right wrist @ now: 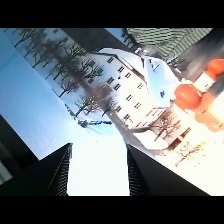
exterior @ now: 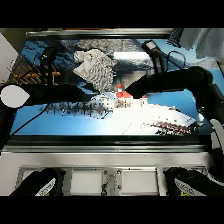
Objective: Fold the clothes and pants, and hang the long-sleeved shirts on hangers.
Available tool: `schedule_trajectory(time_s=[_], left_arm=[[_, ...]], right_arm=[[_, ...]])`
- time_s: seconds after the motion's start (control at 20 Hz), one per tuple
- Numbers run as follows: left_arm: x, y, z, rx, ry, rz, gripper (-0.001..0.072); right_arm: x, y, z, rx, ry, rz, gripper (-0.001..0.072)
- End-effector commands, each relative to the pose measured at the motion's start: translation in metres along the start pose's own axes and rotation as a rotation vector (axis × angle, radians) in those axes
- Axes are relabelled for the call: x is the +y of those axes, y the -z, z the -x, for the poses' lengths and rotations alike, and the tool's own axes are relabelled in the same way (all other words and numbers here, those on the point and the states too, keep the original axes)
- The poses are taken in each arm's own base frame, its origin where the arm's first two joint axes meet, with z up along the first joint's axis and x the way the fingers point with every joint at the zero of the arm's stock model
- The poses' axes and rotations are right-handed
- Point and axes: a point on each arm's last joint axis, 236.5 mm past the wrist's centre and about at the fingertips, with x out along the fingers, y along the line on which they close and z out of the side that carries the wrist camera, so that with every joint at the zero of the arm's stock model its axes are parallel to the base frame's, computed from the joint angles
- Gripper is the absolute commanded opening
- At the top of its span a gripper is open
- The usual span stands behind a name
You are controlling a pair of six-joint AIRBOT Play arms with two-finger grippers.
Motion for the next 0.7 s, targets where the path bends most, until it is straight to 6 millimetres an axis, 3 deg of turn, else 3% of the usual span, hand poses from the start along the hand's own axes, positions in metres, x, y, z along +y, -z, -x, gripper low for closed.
schedule_trajectory(time_s=[0.0,0.05,0.1,0.65], left_arm=[[-0.012,0.007,-0.001,-0.006,0.020,-0.023,0.0013],[-0.015,0.008,-0.001,-0.003,0.025,-0.028,0.0013],[-0.017,0.009,-0.002,0.000,0.030,-0.034,0.0013],[-0.022,0.011,-0.003,0.005,0.038,-0.044,0.0013]], right_arm=[[0.016,0.019,-0.018,0.043,-0.035,0.007,0.0278],[0.016,0.020,-0.018,0.048,-0.037,0.007,0.0102],[0.016,0.021,-0.018,0.053,-0.037,0.009,0.0022],[0.017,0.027,-0.018,0.076,-0.044,0.011,0.0022]])
